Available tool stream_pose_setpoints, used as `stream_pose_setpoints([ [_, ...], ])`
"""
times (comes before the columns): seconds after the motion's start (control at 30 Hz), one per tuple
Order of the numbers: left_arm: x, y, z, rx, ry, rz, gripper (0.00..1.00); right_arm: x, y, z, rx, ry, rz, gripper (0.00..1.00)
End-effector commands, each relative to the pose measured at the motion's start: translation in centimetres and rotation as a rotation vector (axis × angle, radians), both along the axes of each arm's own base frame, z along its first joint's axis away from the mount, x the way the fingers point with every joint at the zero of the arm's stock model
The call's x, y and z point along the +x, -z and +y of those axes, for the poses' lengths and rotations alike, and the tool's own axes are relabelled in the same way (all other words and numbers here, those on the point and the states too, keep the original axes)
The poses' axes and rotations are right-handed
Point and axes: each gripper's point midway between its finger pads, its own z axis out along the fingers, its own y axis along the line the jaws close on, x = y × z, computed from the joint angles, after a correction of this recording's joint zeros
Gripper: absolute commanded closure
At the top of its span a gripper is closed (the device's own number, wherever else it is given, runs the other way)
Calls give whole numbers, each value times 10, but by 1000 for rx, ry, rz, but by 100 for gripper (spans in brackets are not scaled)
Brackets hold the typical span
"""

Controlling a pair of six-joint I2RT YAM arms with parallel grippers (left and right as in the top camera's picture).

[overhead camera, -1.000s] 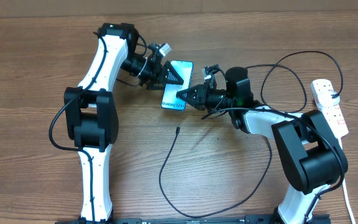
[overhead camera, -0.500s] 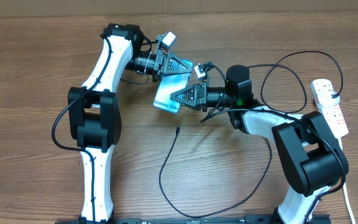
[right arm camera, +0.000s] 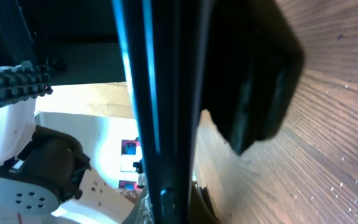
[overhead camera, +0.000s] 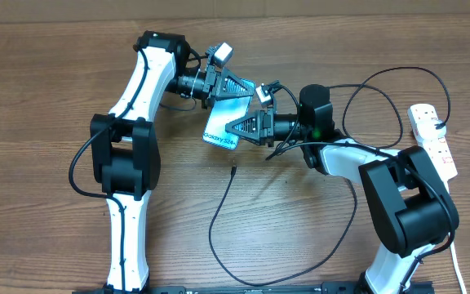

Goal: Plug charger to phone and switch on socket

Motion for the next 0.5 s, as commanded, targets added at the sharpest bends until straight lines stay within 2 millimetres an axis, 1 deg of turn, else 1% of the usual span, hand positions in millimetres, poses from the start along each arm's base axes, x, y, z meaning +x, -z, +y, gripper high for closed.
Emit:
stream_pose_setpoints([
  [0.0,-7,-15,-8,-24,18,-16,92,9,0,-11,1,29,42,96],
  [0.03,-7,-14,-8,-19,19,-12,91,9,0,-11,1,31,43,96],
  [0.13,-8,-14,-8,-14,21,-5,84,12,1,-12,-2,47,45,96],
  [0.23,-9,-12,-8,-1,25,-6,72,18,2,-13,-10,81,46,96],
  [0.37,-11,-6,-6,32,35,-7,69,25,3,-19,-12,112,51,96],
  [0.4,-12,-5,-6,41,37,-6,65,26,3,-21,-12,117,51,96],
  [0.47,-12,-3,-5,53,41,-5,52,29,3,-26,-12,130,51,96],
])
